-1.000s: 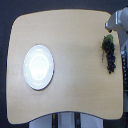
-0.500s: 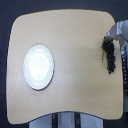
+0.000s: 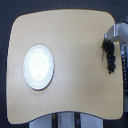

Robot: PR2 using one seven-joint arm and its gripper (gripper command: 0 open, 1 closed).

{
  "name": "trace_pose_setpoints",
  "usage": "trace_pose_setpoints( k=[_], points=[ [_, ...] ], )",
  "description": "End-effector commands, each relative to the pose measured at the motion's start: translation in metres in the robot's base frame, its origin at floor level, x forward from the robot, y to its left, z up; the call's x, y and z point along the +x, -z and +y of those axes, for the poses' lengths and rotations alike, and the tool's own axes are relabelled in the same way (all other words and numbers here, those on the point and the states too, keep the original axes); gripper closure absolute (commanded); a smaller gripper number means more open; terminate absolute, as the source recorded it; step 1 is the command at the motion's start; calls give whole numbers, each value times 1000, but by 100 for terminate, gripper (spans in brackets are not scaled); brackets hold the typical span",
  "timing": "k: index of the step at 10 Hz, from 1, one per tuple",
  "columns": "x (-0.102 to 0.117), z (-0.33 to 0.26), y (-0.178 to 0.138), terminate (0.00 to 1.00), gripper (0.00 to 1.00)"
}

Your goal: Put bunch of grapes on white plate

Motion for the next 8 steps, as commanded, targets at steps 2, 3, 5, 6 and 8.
trace_pose_setpoints(
  k=[2, 3, 5, 6, 8],
  points=[
    [0, 24, 30, 0, 0],
    [0, 29, 31, 0, 0],
    [0, 40, 33, 0, 0],
    [-4, 43, 36, 0, 0],
    [-5, 44, 44, 0, 0]
  ],
)
